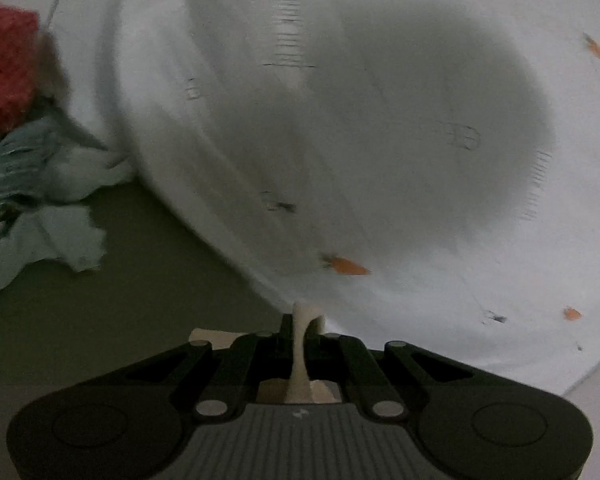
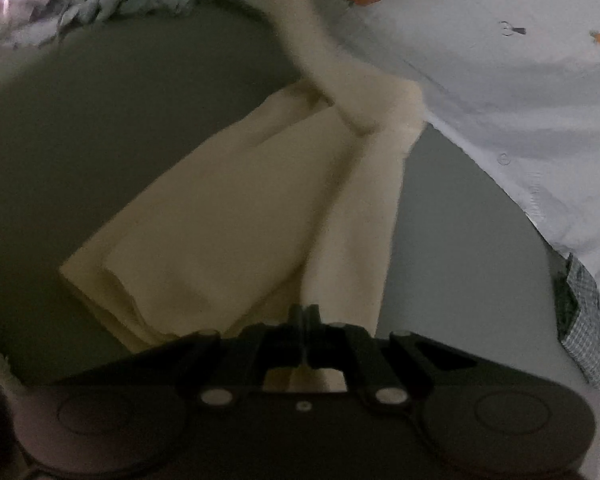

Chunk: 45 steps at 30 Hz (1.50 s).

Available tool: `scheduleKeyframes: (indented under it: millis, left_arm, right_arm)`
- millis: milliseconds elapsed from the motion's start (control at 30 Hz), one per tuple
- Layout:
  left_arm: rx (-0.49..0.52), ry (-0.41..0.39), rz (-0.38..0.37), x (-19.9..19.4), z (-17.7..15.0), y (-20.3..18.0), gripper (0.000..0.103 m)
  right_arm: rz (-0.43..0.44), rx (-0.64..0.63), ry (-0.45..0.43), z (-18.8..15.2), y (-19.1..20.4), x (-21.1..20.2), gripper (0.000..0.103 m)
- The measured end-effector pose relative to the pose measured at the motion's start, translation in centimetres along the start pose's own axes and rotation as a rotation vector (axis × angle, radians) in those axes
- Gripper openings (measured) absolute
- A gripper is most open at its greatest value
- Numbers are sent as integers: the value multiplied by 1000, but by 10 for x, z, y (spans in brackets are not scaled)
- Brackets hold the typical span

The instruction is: Fold clothes

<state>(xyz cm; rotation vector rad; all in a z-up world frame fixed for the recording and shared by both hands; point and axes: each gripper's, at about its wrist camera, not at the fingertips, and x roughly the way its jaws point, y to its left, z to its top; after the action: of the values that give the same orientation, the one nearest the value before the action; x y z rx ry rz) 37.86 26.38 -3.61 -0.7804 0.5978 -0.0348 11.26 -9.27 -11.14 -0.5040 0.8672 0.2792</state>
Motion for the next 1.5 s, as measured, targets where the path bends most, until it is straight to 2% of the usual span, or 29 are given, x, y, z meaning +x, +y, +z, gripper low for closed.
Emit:
scheduleKeyframes:
  millis: [133,200,267,367,400,467,633,733,800,833,900,967,1000,1067,1100,1133,1167,1233,1267,1300,1400,1500]
  left_arm:
    - [121,-45,-38,-10,5,-27,2]
    - [184,-44,-19,-5,0,-38,2]
    - [248,-11,-17,1,-7,-46,2]
    - [470,77,-93,-2,-27,-73,2]
    - [567,109,-127,-6,-40,-87,2]
    - [741,200,-202,-12,-74,-113,3]
    - [1053,520,-370,-19,-198,-147,9]
    - [1141,691,-387,-12,-277,-143,9]
    - [1135,787,-362,-2,-316,-134,13]
    - [1128,835,-348,4,-335,-129,24]
    - [1082,906,-280,19,-356,-115,37]
    - [1026,949,-222,30,-369,-102,39]
    - [993,945,-220,29,-367,-100,41]
    - [925,928,-232,24,-357,-100,59]
    - [898,909,-246,19,-352,-100,71]
    - [879,889,-260,14,-347,-100,74]
    - [858,866,-263,10,-342,-101,74]
    - [808,820,-222,1,-334,-100,77]
    - [784,783,-180,-1,-330,-96,80]
    - [765,745,-134,-2,-326,-91,82]
    - [703,672,-16,2,-310,-75,82]
    - [632,619,64,4,-293,-63,83]
  right_arm:
    - [57,112,-32,12,-20,0,2]
    - [116,132,-13,10,-17,7,2]
    - [187,120,39,9,-9,37,2]
    - [221,120,77,8,-2,45,4]
    - [225,130,65,8,-4,40,8]
    - [214,176,33,6,-15,29,28]
    - [136,347,13,-13,-61,12,27]
    - [108,463,24,-24,-85,14,27]
    - [98,509,42,-29,-95,16,27]
    - [94,520,53,-33,-98,18,28]
    - [92,534,76,-39,-101,24,29]
    - [101,537,91,-44,-103,26,30]
    - [111,535,91,-45,-103,25,31]
    - [134,530,85,-46,-106,22,32]
    - [147,527,82,-47,-107,22,33]
    - [162,525,79,-46,-108,23,33]
    - [179,524,75,-45,-109,25,33]
    - [214,526,63,-42,-110,25,37]
    - [221,526,59,-40,-110,26,47]
    - [226,522,58,-36,-111,28,53]
    - [263,496,35,-24,-112,34,58]
    - [352,544,-38,-7,-124,40,76]
